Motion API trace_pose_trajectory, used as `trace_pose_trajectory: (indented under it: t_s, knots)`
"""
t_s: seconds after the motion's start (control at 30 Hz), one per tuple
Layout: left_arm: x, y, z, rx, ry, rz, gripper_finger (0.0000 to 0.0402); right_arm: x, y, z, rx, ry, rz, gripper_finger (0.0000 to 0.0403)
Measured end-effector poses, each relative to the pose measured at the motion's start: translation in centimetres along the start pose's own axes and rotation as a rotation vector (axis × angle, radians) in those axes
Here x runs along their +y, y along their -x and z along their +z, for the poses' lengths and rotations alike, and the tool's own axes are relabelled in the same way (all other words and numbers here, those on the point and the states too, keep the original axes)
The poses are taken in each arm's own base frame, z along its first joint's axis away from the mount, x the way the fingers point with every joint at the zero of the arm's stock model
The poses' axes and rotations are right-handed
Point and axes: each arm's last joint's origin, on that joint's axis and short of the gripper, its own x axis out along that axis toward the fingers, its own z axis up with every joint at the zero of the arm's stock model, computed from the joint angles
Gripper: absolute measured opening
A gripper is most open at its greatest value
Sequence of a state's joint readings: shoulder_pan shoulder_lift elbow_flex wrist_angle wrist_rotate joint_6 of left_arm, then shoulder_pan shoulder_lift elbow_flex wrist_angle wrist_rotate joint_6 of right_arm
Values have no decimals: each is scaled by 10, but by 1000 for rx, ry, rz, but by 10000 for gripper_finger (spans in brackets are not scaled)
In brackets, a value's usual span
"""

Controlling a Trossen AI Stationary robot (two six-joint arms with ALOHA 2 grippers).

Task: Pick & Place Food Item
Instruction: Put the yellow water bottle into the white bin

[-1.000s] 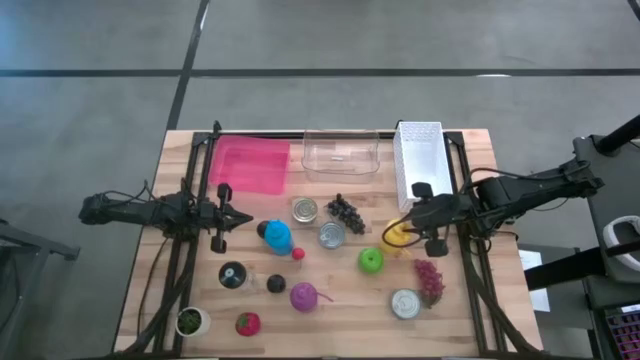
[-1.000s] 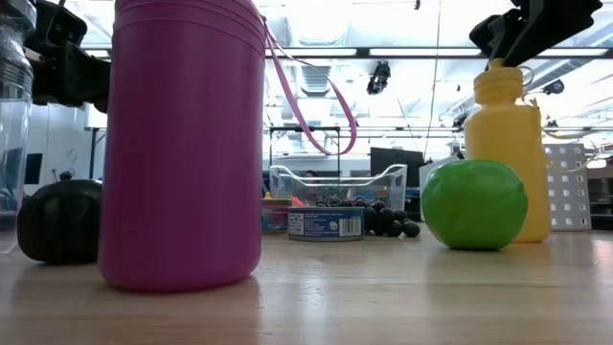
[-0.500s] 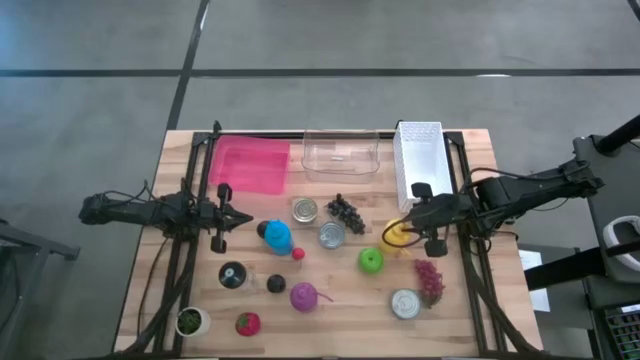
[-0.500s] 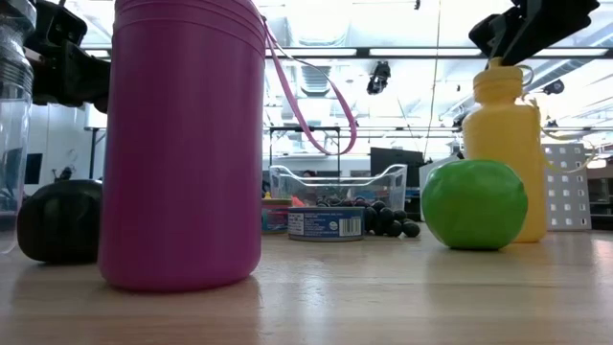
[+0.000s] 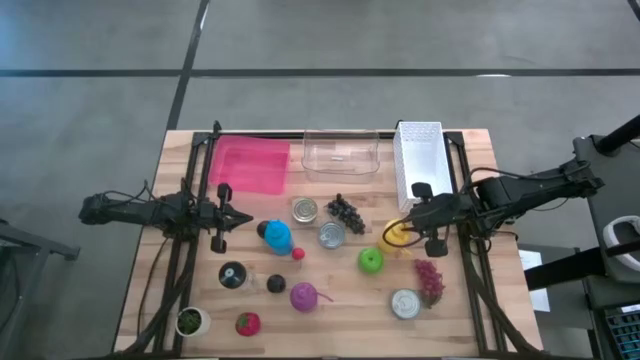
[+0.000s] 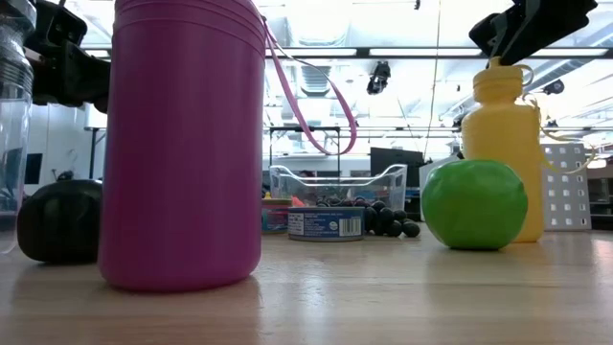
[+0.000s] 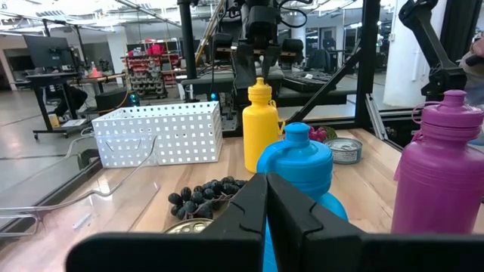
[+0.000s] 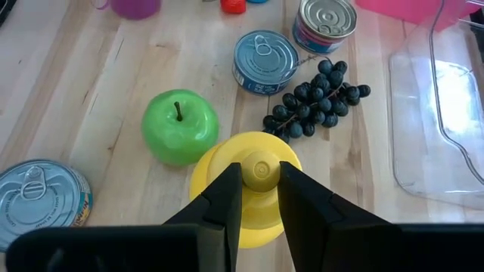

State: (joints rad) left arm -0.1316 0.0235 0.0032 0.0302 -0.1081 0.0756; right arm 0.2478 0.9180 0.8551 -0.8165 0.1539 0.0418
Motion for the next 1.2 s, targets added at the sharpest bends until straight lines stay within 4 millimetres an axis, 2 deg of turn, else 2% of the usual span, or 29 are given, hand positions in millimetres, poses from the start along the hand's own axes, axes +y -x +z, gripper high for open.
trace_pose_trajectory:
  t_s: [0.67,1.2]
  knots:
    - [0,0,0,0,0,0,16,0,2,0,-9,-1,-2,66]
    - [0,0,0,0,-3,0,16,-5,39,17,-76,-47,-1,66]
